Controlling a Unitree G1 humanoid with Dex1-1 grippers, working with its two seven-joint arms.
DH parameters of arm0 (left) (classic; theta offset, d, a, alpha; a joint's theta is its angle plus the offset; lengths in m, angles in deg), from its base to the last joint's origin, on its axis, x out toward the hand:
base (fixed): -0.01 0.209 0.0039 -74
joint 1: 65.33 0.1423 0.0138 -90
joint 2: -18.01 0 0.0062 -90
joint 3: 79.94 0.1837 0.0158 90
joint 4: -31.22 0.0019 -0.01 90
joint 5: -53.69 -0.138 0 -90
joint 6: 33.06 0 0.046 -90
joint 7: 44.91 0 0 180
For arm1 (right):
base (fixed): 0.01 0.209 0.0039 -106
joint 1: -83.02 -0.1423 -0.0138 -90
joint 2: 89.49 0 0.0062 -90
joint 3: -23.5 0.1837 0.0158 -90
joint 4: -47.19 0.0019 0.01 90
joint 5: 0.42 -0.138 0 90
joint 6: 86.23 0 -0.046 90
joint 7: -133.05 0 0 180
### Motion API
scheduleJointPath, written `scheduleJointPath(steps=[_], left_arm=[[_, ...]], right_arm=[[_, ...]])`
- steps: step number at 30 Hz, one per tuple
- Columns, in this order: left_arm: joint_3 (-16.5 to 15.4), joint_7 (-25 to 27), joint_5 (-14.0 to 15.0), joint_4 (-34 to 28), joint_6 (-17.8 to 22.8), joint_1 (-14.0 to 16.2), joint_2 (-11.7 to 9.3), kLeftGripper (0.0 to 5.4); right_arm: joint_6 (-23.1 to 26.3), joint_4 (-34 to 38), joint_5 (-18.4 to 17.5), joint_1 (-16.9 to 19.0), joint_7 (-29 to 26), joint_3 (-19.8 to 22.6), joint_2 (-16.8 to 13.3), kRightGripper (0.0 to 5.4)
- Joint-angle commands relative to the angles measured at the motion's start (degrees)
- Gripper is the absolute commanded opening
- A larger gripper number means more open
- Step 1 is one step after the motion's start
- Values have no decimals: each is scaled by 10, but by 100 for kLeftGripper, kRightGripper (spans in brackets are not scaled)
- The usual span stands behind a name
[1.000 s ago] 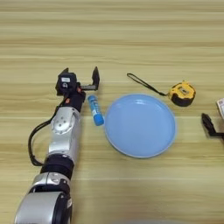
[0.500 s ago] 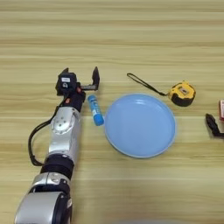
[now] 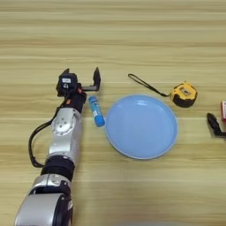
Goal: Move the objects on the table
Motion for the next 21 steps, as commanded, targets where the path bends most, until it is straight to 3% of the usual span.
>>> scheduleJointPath(steps=[1,21], left_arm=[[4,-1,-7,-3,1,-3,0,540],[4,-1,-7,0,-1,-4,0,540]], right_arm=[[17,-21,0,7,-3,-5,4,435],[18,-9,-2,9,-4,-8,7,234]])
